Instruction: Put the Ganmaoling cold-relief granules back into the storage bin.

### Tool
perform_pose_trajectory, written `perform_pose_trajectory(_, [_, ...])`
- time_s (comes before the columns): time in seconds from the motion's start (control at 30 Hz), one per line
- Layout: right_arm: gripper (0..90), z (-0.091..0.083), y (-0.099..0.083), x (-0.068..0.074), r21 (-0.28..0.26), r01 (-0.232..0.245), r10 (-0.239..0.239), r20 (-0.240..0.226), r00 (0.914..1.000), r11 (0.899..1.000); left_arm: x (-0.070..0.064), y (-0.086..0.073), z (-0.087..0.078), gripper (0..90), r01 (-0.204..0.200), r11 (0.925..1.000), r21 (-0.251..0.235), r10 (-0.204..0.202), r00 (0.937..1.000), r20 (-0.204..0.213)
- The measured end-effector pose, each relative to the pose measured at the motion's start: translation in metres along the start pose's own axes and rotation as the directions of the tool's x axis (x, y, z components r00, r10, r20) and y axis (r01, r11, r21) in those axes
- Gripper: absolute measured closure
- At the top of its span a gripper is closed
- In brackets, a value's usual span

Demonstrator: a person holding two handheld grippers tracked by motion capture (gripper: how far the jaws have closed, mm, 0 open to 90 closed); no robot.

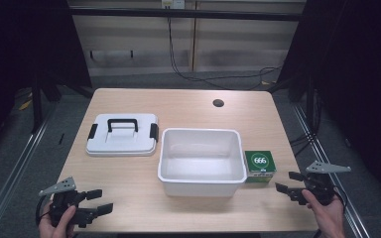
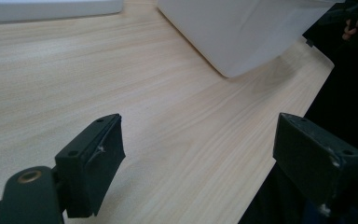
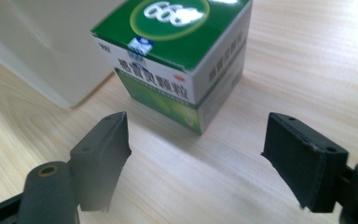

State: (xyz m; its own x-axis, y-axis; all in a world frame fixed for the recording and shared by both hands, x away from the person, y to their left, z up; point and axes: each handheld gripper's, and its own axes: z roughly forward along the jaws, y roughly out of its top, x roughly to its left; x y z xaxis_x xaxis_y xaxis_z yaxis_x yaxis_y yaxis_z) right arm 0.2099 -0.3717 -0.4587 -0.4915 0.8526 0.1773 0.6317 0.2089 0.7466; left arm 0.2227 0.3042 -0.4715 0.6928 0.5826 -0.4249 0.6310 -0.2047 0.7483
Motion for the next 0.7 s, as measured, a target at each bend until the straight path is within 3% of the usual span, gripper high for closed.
perform_pose_trajectory(0.07, [14.3,-0.001,0.001,0.001,-0.024,0.004,-0.004,-0.019,0.9998,1.0,0.0,0.0,0.0,16.2,0.002,1.0,-0.001,-0.002,1.0,-0.001])
perform_pose_trajectory(0.2, [13.2,-0.004,0.002,0.001,-0.037,0.01,-0.013,-0.089,0.9959,0.999,0.0,0.0,0.0,16.2,0.006,1.0,0.003,-0.006,1.0,-0.004])
perform_pose_trajectory(0.3, [13.3,-0.004,0.003,0.003,-0.029,0.008,-0.01,-0.082,0.9966,1.0,-0.001,0.0,0.0,16.2,0.013,0.9999,-0.002,-0.013,0.9999,-0.01])
perform_pose_trajectory(0.47, [15.1,-0.005,0.004,0.008,-0.045,0.065,-0.069,-0.107,0.9919,0.997,0.0,0.0,-0.001,16.2,0.008,1.0,-0.002,-0.008,0.9999,-0.012])
perform_pose_trajectory(0.63, [12.6,-0.015,0.014,0.013,-0.07,0.041,-0.05,-0.125,0.991,0.997,0.0,-0.001,-0.001,16.2,0.016,0.9998,-0.009,-0.016,0.9998,-0.012])
perform_pose_trajectory(0.7, [13.0,-0.017,0.016,0.015,-0.081,0.054,-0.065,-0.142,0.9877,0.995,0.0,-0.001,-0.002,16.2,0.014,0.9999,-0.008,-0.014,0.9998,-0.01])
